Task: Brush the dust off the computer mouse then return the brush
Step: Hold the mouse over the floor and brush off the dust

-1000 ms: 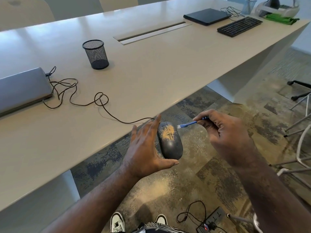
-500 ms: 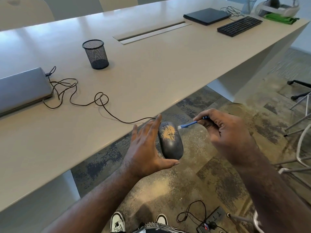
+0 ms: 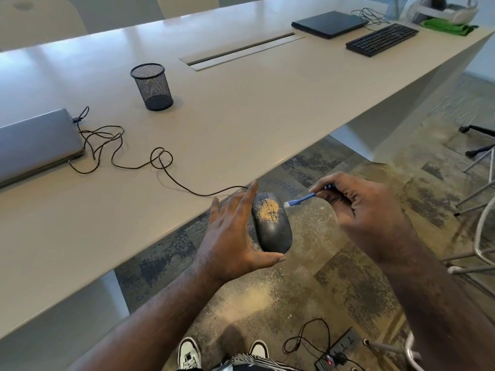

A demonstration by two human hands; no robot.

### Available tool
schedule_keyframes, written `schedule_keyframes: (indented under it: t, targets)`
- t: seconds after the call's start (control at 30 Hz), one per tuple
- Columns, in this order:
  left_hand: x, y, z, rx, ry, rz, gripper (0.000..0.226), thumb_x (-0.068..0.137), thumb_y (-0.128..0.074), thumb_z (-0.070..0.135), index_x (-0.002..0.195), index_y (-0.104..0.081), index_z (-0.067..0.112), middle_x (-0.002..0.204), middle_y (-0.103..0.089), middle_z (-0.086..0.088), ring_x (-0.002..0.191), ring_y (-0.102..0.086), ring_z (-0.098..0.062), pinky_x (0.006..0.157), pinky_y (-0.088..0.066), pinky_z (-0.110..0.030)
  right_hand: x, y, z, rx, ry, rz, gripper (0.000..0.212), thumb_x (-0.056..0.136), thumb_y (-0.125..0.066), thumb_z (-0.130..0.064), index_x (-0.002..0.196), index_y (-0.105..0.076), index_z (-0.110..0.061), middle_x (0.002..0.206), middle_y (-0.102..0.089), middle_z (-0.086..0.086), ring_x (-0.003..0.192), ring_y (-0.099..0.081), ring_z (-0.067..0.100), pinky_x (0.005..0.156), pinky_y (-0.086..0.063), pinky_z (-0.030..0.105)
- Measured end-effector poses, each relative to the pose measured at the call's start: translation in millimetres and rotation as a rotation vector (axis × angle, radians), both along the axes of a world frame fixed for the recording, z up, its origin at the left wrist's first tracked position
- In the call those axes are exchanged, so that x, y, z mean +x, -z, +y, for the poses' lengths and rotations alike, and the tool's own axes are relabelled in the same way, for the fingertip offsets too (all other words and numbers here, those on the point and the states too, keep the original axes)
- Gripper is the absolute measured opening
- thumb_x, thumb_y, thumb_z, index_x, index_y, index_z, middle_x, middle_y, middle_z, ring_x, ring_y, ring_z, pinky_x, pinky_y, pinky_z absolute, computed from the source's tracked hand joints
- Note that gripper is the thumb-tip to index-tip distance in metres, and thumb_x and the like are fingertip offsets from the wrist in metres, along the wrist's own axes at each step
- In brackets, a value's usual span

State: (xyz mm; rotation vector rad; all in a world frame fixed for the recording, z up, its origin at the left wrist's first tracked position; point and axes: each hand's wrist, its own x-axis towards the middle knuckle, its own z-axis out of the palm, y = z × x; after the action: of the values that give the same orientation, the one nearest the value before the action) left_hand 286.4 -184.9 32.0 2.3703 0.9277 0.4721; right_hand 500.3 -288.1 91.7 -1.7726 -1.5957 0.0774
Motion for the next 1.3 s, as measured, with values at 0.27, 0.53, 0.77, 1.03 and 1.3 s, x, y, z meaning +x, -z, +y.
schedule_keyframes:
  t: [0.27,0.53,0.77,1.03,1.3]
  targets:
    - [6.1,-1.7,-2.6,0.002,0.013,0.009,0.135,0.057,-0.073,0.076,0.153,0.013,0.035,0.160,-0.021,0.004,0.148,-0.011,-0.010,0.122,0.005,-0.052,-7.0,2.0,5.3,-0.004,-0.028,-0.008,0.018,0.089,-0.070,-0.004,0.103,-0.075,-0.015,0.087,-0.069,-0.010,0.080,-0.058,-0.018,0.067,-0.042,-0.002]
    - [5.0,1.0,1.2,0.000,-0.011,0.000,0.136,0.055,-0.074,0.076,0.154,0.009,0.033,0.158,-0.024,0.006,0.147,-0.016,-0.010,0.121,0.007,-0.052,0.5,-4.4,-4.5,0.032,-0.008,0.008,0.015,0.090,-0.069,-0.008,0.102,-0.074,-0.015,0.089,-0.072,-0.008,0.077,-0.062,-0.010,0.068,-0.046,0.003]
    - [8.2,0.2,2.1,-0.005,-0.020,-0.012,0.135,0.055,-0.074,0.077,0.154,0.008,0.034,0.158,-0.025,0.005,0.147,-0.017,-0.011,0.122,0.005,-0.052,1.2,-1.1,-5.8,0.006,-0.099,-0.044,0.022,0.087,-0.071,-0.003,0.105,-0.073,-0.016,0.096,-0.074,-0.006,0.085,-0.068,0.001,0.079,-0.054,0.012]
    - [8.4,2.1,3.1,0.002,-0.019,0.000,0.135,0.054,-0.072,0.078,0.154,0.009,0.034,0.158,-0.025,0.006,0.147,-0.017,-0.011,0.122,0.005,-0.052,2.1,-9.9,-9.6,0.082,-0.098,-0.024,0.018,0.088,-0.068,-0.005,0.104,-0.073,-0.011,0.097,-0.075,-0.003,0.088,-0.070,0.004,0.081,-0.056,0.015]
    - [7.6,2.5,1.8,0.020,-0.022,0.005,0.136,0.055,-0.072,0.077,0.155,0.007,0.032,0.158,-0.025,0.005,0.147,-0.017,-0.012,0.122,0.005,-0.052,0.1,-8.4,-9.3,0.000,-0.134,-0.045,0.019,0.087,-0.069,-0.006,0.103,-0.073,-0.015,0.094,-0.072,-0.010,0.086,-0.066,-0.001,0.075,-0.052,0.009]
